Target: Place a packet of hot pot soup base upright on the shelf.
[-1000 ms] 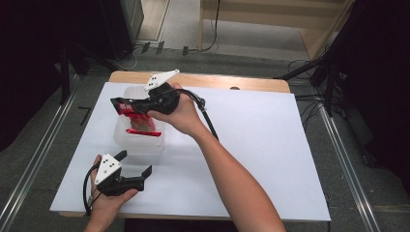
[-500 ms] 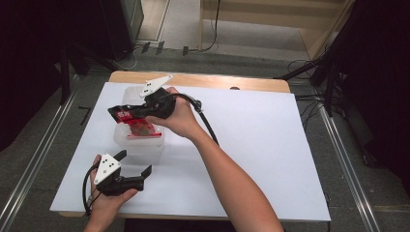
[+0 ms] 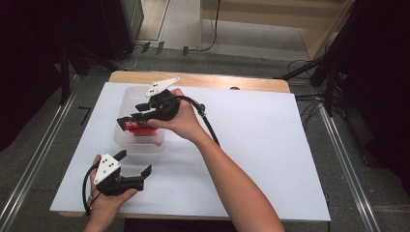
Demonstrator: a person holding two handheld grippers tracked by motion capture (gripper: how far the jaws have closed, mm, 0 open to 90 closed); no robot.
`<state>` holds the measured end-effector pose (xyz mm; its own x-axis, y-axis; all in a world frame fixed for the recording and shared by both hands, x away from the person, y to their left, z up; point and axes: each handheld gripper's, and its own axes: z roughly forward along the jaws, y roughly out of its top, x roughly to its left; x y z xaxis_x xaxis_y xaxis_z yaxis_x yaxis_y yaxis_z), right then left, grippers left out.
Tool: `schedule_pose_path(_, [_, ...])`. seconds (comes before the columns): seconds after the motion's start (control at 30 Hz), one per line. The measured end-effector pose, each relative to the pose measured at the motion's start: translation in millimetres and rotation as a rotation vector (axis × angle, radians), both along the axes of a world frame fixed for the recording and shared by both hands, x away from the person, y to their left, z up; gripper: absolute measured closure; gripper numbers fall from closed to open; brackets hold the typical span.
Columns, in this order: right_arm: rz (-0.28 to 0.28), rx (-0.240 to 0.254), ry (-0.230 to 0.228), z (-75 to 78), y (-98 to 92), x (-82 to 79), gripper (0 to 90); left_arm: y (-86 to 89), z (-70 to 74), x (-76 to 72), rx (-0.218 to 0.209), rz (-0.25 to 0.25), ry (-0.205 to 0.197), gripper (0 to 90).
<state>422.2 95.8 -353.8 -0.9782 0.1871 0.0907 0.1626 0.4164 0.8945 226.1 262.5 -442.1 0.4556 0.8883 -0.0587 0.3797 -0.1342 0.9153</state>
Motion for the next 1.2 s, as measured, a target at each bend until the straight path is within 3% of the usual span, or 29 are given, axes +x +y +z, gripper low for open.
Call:
schedule_pose_path(0.13, [-0.047,0.024,-0.007,2.0,-15.4,-0.2,53.7,0.1,-0.1,0.6,-0.002,0.004,-0.001,0.0])
schedule_pose_path(0.73, [-0.153,0.037,-0.007,-6.3,-76.2,-4.0,49.7,-0.7,-2.4,2.0,0.005,0.012,0.008,0.0])
schedule_pose_path(1.2, [-0.254,0.041,-0.002,-25.9,-129.8,-14.2,42.7,-0.9,-4.0,3.7,0.012,0.017,0.011,0.0])
